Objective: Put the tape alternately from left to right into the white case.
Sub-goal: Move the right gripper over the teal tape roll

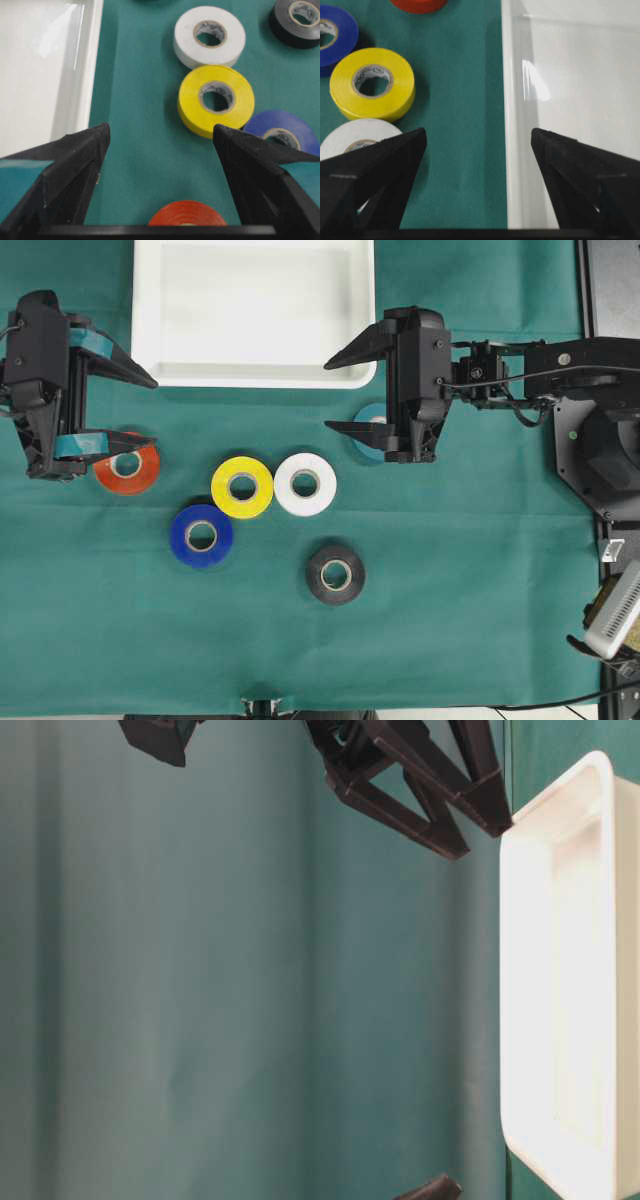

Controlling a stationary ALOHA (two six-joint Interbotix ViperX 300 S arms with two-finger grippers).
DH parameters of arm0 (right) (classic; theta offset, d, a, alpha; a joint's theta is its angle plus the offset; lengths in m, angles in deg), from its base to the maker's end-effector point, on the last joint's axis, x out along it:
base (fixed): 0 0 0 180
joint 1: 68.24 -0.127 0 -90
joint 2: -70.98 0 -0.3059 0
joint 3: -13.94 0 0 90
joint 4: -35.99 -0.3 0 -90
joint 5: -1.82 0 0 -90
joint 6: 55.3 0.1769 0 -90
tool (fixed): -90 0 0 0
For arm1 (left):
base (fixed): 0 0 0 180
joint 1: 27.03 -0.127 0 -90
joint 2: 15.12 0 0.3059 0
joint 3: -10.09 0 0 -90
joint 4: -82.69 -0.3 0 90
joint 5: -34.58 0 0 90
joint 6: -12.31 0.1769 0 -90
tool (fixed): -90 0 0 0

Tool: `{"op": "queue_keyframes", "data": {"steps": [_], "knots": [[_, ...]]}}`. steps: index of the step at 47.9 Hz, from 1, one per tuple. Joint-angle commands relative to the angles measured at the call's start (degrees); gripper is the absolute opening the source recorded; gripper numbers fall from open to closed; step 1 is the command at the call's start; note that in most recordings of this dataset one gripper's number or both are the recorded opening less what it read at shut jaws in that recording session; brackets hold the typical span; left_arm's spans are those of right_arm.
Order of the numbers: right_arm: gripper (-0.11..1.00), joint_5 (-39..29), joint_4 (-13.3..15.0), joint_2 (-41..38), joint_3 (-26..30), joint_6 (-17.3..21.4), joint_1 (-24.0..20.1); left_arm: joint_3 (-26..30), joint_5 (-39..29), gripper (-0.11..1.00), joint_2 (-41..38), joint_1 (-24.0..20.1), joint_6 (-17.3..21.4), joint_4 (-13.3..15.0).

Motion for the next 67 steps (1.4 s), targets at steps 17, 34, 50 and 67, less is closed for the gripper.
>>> {"op": "queue_keyframes", "data": {"steps": [17,34,50,67], "knots": [[0.80,-1.8,0.0,1.3,0.4,0.1,-0.1,1.0,0.3,0.92,0.6,-0.1,0.1,0.2],[0.80,-3.5,0.1,5.8,-2.7,0.1,-2.7,1.1,0.3,0.92,0.6,-0.1,0.1,0.2],[0.80,-3.5,0.1,12.0,-7.6,1.5,-6.2,1.3,0.3,0.92,0.6,-0.1,0.1,0.2],[0.80,-4.3,0.1,12.8,-9.3,1.8,-6.3,1.3,0.3,0.92,0.5,-0.1,0.0,0.2]]}}
